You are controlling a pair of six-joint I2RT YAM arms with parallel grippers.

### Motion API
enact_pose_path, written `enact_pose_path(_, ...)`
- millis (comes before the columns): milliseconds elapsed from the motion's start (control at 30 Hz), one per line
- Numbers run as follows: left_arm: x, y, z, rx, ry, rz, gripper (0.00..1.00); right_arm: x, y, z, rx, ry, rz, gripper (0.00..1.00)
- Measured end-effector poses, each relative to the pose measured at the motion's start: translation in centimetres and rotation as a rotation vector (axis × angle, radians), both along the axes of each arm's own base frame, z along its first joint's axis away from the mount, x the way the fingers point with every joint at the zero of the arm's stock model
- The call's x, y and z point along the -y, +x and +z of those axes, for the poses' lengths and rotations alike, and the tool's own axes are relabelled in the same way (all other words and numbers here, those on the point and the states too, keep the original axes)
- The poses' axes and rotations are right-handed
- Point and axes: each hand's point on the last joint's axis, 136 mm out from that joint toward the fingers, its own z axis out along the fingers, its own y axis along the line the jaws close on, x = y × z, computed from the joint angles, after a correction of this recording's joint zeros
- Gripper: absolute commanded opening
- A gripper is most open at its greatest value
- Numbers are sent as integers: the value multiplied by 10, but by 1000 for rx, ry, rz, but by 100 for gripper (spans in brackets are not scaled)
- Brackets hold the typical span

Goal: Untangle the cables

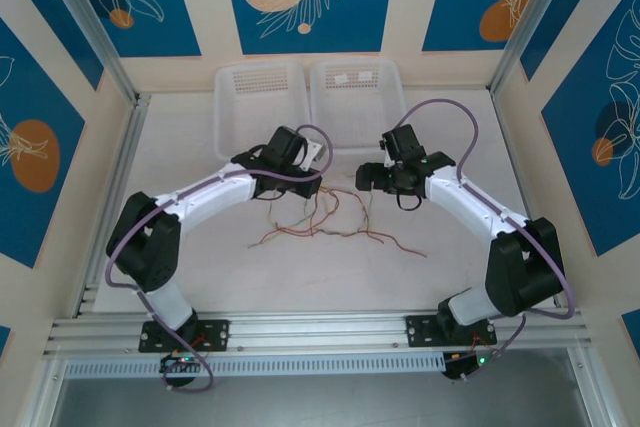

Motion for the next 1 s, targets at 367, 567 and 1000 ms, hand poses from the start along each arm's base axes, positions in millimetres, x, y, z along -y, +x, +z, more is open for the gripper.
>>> enact_pose_path(367,-15,-3,68,133,-45,41,0,16,-3,78,259,82,-62,89)
enact_pose_path(567,-13,1,87,167,-73,46,0,25,-6,85,295,102,-80,90)
enact_pose_path(1000,-28,-19,185,303,-226,72,0,29,-8,98,330,396,-53,92)
